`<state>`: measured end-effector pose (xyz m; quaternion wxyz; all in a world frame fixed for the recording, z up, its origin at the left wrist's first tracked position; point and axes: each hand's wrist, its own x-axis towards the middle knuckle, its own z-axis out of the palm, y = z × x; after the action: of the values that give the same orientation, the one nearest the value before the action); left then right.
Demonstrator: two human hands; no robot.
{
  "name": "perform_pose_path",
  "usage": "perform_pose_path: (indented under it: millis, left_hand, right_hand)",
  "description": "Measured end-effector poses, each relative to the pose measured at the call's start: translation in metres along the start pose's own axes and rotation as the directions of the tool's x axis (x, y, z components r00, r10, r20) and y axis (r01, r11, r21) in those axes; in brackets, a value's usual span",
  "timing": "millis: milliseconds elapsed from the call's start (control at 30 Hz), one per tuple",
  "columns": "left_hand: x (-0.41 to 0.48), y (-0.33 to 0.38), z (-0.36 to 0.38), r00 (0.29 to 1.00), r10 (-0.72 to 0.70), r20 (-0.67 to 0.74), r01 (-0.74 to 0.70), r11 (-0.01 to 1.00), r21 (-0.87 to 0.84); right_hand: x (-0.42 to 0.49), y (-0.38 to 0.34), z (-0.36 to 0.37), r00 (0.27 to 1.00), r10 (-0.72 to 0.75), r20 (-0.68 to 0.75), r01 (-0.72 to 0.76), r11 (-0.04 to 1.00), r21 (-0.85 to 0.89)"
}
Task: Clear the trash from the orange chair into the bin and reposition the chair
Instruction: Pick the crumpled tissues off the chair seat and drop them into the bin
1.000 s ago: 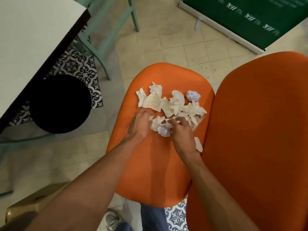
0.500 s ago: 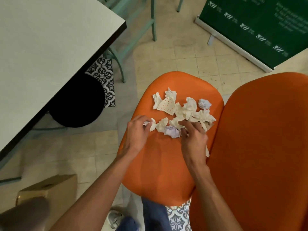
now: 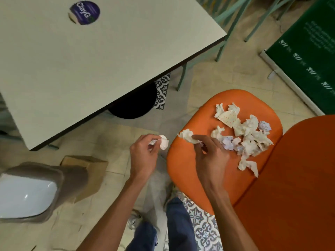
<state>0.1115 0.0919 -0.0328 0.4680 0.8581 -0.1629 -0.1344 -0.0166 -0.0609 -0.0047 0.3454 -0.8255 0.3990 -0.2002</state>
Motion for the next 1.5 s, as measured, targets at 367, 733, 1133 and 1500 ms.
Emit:
perform_pose_path:
  millis: [367, 733, 1133, 1500]
  left_hand:
    - [-0.095, -0.097, -0.178, 0.921, -0.262, -0.287, 0.255, 0.965, -0.061]
    - [-0.156, -0.177, -0.286, 0.761, -0.307, -0.572, 0.367, 0.930, -0.010]
    - [-0.166, -0.223, -0.319, 0.686, -0.332, -0.648, 0.382, 0.922, -0.068]
    - [-0.126, -0.261, -0.301, 0.860, -0.401, -0.315, 0.485, 0.836, 0.256]
  right_hand:
    - [-0.111, -0.121, 0.116, 0.916, -0.224, 0.333, 0.205, 0.974, 0.093]
    - [-0.192, -0.203, 0.237, 0.703, -0.431, 0.565, 0.403, 0.897, 0.184]
    - [-0.227, -0.232, 0.352, 0.363, -0.353, 0.862, 0.587, 0.806, 0.083]
    - [-0.238, -0.231, 0.385, 0.175, -0.329, 0.928, 0.656, 0.742, 0.139]
